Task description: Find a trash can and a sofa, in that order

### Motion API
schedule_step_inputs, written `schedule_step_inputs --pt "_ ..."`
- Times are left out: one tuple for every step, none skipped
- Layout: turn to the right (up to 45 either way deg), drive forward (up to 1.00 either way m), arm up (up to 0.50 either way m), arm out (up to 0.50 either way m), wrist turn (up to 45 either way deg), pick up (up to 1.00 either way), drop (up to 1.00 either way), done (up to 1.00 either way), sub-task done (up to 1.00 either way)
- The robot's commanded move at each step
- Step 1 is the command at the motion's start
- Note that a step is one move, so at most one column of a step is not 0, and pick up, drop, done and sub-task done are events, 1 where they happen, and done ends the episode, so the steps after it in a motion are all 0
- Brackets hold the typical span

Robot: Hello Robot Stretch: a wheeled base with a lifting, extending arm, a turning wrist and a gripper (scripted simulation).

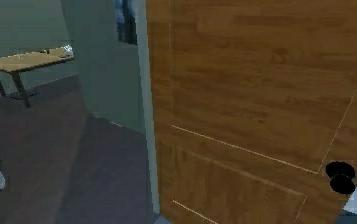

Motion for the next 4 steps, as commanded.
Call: schedule_step_inputs --pt "0.0 0.25 0.0 0.0 0.0 0.0 0.0 0.0 0.0" --pt "-45.0 0.0 0.0 0.0 0.0 0.0 0.0 0.0 0.0" --pt "-6.0 0.0 0.0 0.0 0.0 0.0 0.0 0.0 0.0" --pt "0.0 0.3 0.0 0.0 0.0 0.0 0.0 0.0 0.0"
